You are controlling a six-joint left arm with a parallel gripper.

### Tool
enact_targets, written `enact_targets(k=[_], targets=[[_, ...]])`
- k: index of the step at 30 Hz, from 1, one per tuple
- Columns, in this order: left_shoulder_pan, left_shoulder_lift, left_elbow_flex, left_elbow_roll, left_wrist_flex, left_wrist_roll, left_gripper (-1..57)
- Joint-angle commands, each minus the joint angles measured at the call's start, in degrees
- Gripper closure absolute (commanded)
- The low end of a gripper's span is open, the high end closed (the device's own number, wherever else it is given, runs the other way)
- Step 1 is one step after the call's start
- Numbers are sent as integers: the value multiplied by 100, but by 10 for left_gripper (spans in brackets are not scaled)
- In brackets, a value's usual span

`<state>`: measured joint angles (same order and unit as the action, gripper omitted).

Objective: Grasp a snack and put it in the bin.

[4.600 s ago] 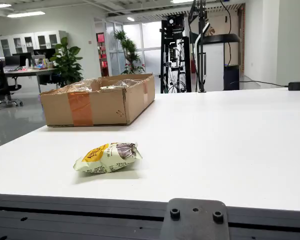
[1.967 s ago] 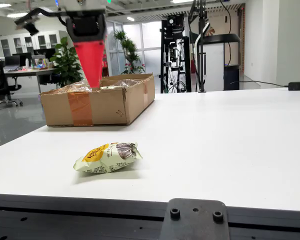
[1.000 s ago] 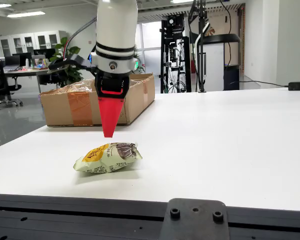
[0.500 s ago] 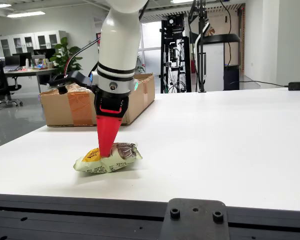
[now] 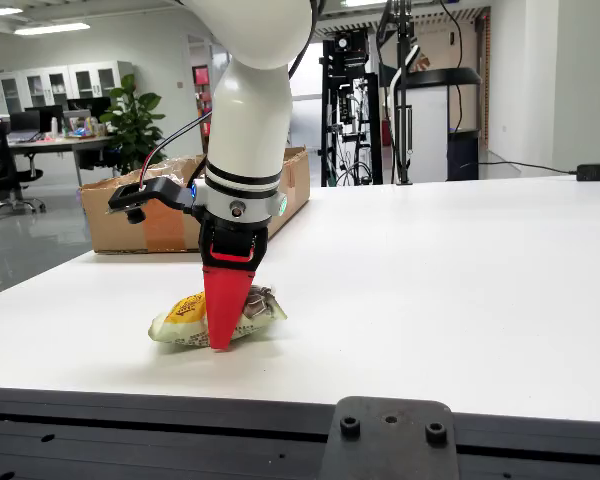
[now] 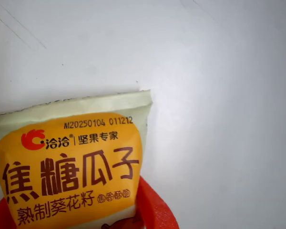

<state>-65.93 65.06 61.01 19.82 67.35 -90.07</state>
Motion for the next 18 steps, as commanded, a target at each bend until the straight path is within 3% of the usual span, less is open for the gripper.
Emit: enact_targets(k=[1, 9, 18], targets=[[14, 12, -2, 8, -63, 7, 187], [38, -229, 93, 12, -80, 7, 324], [208, -1151, 623, 128, 62, 7, 389]])
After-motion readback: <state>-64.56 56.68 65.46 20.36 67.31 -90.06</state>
